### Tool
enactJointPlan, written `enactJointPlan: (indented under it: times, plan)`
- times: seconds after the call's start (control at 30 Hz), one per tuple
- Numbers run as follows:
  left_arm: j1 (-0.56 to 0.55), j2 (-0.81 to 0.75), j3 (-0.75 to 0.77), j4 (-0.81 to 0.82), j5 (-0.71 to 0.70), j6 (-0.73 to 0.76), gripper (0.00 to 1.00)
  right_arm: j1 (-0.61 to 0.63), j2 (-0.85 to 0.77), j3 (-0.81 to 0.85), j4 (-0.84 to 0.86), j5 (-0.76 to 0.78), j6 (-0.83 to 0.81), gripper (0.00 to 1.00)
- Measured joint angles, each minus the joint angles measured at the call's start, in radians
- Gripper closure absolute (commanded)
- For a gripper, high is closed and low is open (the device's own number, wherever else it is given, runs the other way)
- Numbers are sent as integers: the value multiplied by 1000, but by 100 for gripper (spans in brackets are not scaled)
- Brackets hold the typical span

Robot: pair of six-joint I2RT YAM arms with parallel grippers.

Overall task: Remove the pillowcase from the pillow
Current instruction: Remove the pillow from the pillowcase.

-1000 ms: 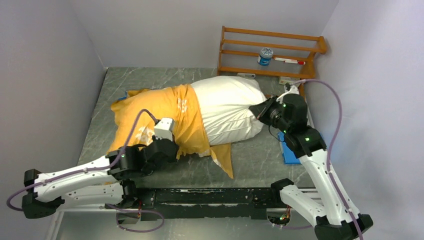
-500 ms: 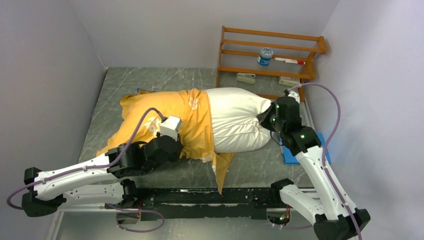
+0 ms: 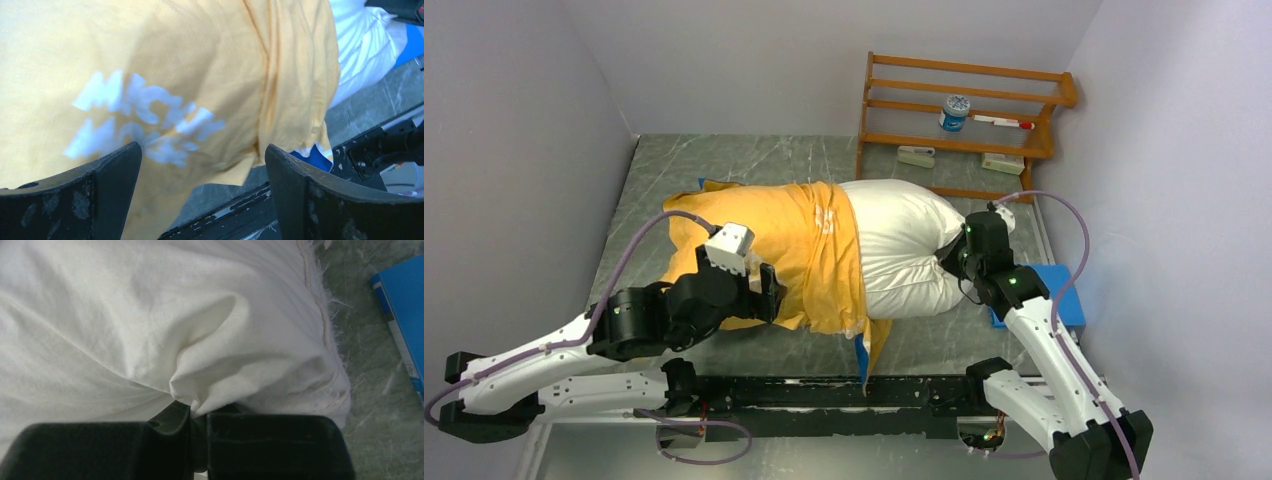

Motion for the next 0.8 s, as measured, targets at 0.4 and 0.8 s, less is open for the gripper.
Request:
enactJointPlan:
  times: [0.4,0.8]
  plan:
    - [5,156,-78,-20,-82,-5,54,-107,143,102,-11,-182,-73,99]
    - [31,131,-105,-47,-131,-208,95,-138,132,95,-43,-201,-93,100]
